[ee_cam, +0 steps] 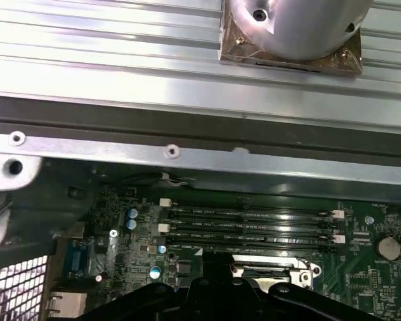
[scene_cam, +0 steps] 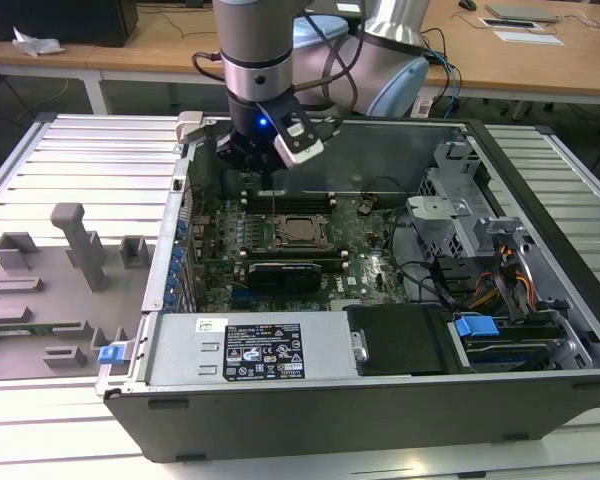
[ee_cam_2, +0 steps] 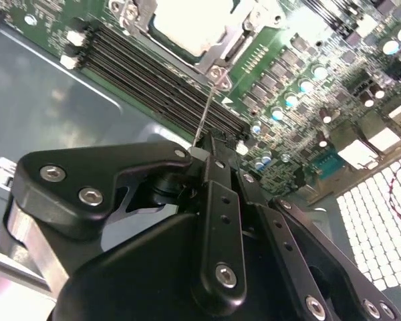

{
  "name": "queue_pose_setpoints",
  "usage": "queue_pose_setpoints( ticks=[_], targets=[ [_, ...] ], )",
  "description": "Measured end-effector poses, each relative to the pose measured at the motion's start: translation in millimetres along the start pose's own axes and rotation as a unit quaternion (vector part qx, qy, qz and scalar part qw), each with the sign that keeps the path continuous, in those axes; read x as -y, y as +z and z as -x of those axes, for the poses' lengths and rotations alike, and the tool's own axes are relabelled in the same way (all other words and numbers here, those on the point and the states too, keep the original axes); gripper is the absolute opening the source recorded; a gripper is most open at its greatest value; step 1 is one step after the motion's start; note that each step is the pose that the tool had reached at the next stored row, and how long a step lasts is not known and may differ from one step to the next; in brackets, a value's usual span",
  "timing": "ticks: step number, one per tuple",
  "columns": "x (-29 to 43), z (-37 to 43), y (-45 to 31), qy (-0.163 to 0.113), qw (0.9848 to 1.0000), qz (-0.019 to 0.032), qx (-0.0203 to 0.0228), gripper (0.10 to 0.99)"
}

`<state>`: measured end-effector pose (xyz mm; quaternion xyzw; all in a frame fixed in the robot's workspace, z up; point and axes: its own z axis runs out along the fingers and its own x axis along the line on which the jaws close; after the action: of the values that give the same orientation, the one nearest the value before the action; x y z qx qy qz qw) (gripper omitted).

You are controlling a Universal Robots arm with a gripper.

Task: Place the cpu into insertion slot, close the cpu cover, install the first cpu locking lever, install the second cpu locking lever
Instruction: 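Install the first cpu locking lever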

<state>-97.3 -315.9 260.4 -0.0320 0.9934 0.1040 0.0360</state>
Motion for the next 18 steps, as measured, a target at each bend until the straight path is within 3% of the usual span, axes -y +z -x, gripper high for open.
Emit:
queue_pose_setpoints(
  ticks=[2,18],
  targets=[
    [0.6,7.7,0.5,0.000,1.0000,0.0000,-0.0003,0.106],
    [3.7,45.5,3.2,0.000,1.0000,0.0000,-0.0009,0.106]
  ],
)
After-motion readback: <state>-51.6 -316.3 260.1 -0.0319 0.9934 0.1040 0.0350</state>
